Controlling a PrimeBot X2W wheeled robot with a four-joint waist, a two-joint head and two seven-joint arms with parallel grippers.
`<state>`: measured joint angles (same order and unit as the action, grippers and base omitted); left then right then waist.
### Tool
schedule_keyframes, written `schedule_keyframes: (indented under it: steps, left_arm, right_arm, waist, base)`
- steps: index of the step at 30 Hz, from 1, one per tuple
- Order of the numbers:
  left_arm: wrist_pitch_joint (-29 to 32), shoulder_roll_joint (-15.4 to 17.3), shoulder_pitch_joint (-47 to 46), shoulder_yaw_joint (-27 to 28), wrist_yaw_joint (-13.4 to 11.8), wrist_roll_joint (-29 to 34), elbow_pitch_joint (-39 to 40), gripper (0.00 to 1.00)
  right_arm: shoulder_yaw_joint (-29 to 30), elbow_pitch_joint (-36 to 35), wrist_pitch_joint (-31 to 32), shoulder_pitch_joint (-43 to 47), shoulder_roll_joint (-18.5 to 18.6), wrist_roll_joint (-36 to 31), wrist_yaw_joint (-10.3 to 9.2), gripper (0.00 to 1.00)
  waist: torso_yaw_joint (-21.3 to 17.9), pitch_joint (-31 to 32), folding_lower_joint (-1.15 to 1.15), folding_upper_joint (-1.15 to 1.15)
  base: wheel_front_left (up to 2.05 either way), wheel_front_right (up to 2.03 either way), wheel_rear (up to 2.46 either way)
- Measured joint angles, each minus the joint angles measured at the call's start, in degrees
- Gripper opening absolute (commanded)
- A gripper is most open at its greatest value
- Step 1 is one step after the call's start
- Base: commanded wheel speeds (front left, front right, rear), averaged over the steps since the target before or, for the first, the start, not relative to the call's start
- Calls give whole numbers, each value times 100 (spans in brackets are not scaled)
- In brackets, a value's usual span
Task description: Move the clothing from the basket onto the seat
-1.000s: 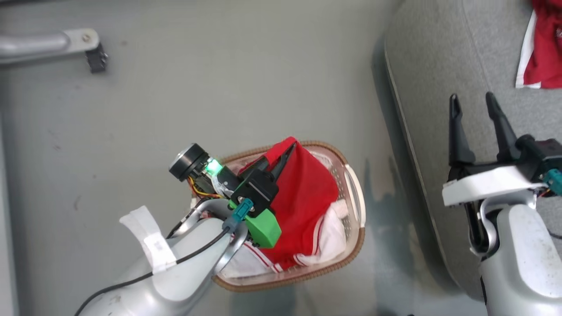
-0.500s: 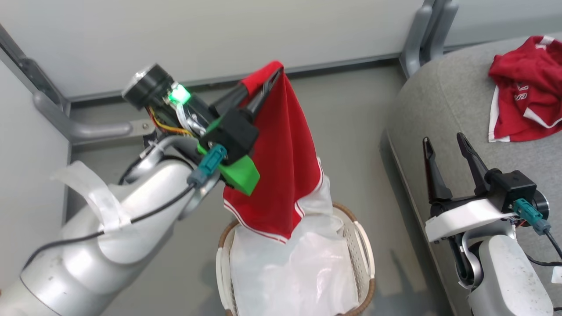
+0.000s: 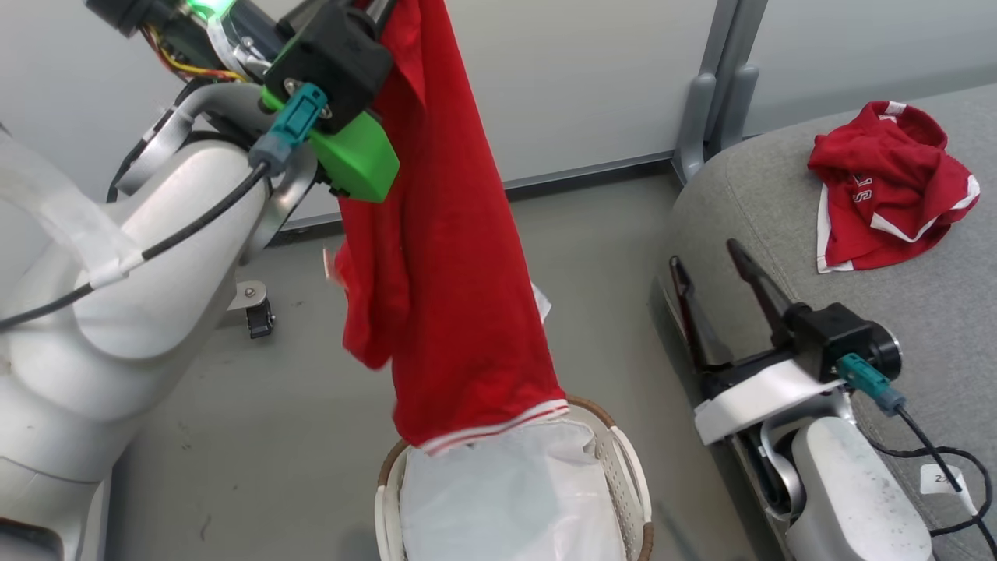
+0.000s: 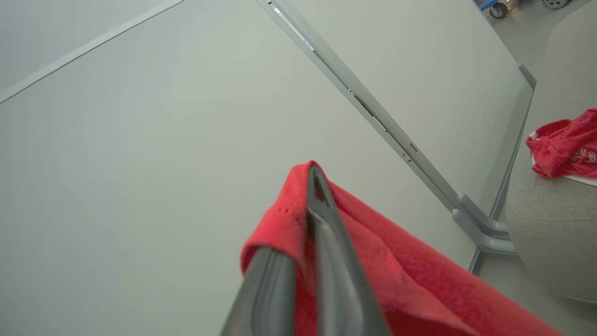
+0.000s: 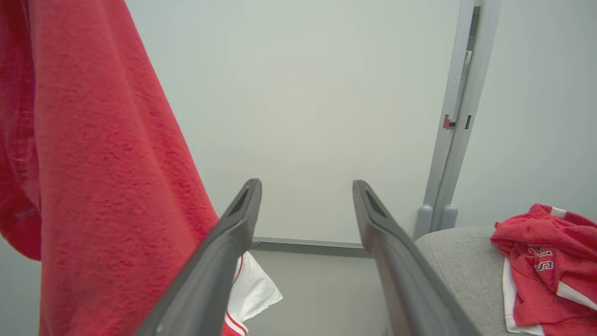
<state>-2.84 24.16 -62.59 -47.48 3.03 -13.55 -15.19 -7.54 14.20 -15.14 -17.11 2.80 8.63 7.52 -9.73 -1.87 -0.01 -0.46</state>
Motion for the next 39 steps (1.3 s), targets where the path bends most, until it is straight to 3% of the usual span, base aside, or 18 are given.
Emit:
schedule_keyframes:
  steps: [12,23,39]
  left_arm:
    - [131,-469,-323,-186,55,-48,-292,0]
    - [159,-827,-653,-303,85,-63,-339,0]
    - [-10,-1224,-764,-645,176,-107,-136,0]
  right_arm:
    - [-1167,-175,0,96,0,505,0,100]
    - [-1822,91,0,-840,-1,617,0,100]
    - [-1195,630,0,-1293,1,-155,0,100]
  waist:
    - [241,294,0,0]
    - [456,329,0,0]
    - [751,272,0,0]
  base:
    - [0,0,0]
    - [0,0,0]
    - [0,0,0]
